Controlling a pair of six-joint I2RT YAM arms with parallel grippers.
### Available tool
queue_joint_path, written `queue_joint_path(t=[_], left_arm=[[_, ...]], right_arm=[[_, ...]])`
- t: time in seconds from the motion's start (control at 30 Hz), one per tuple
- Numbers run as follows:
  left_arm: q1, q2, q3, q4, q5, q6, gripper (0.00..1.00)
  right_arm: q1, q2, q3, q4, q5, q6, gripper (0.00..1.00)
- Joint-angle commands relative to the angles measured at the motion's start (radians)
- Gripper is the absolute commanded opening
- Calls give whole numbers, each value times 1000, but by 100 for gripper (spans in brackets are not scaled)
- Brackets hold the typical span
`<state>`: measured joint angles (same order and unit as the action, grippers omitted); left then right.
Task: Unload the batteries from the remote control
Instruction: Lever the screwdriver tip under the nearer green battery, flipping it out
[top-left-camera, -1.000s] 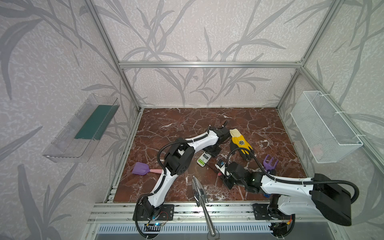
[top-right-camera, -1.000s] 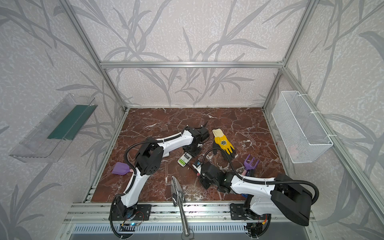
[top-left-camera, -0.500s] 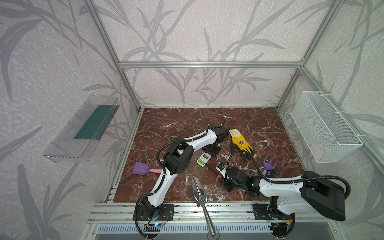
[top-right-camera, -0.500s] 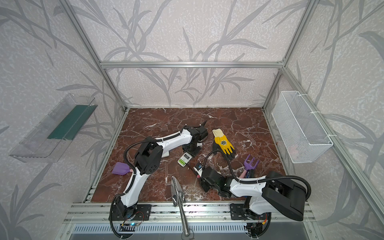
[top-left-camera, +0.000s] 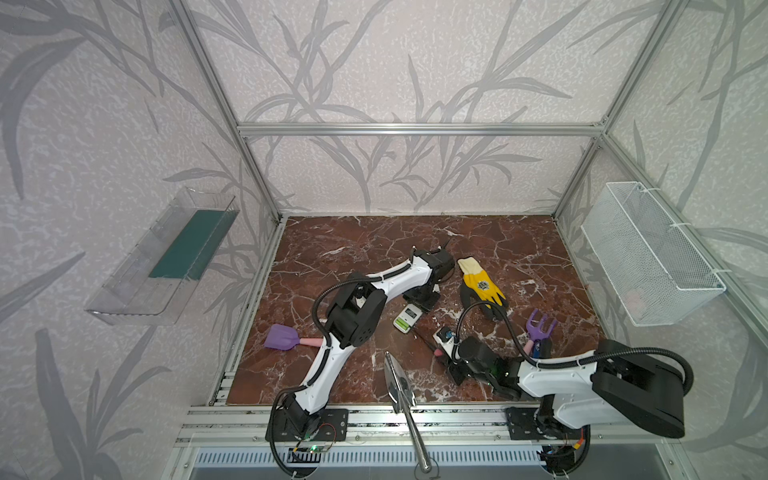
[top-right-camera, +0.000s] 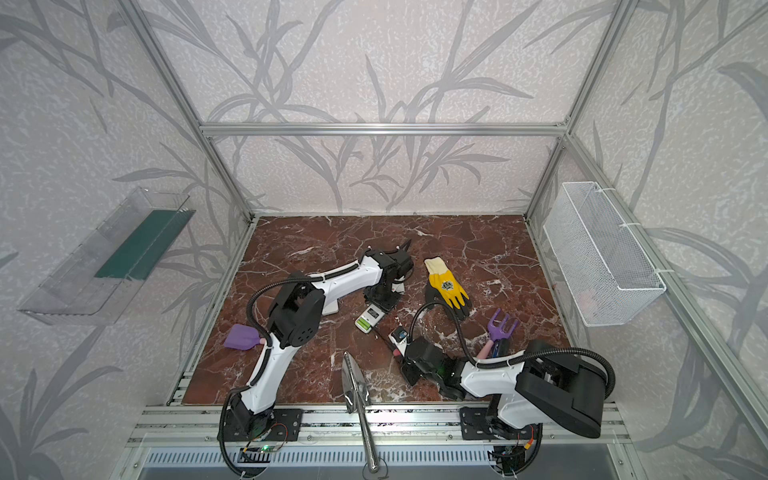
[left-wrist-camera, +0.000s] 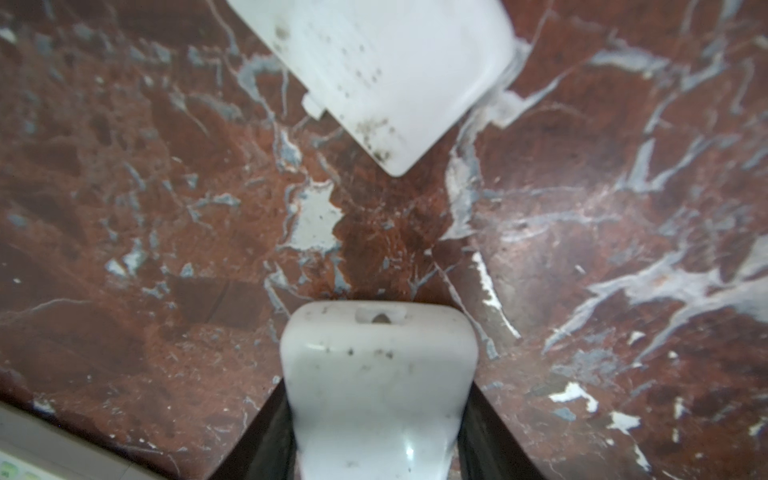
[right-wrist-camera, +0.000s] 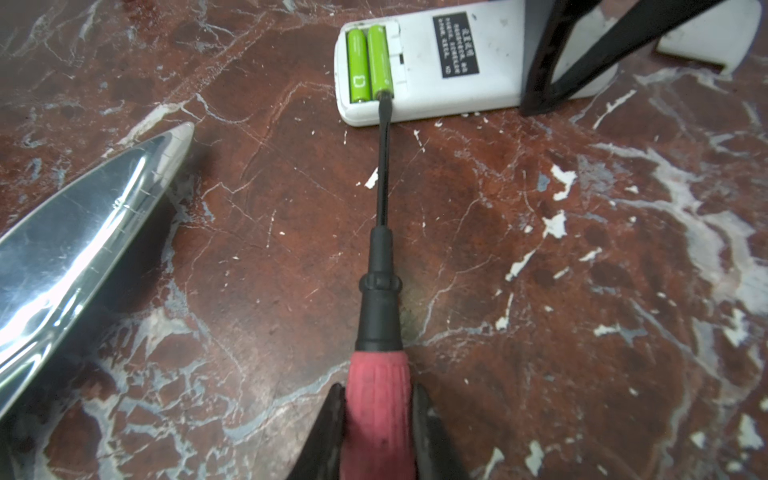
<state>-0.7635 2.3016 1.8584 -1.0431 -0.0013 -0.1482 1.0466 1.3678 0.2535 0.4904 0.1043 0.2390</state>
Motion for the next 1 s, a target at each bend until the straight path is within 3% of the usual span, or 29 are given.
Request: queue_joint_path(t=[0.0,0.97], left_arm=[[-41,150,-60,91,200,-50,4],[-9,182,-13,77,172,-75,3]], right_arm=[[4,56,-12,52,3,8,0],[5,98,-13,97,77,18,0]])
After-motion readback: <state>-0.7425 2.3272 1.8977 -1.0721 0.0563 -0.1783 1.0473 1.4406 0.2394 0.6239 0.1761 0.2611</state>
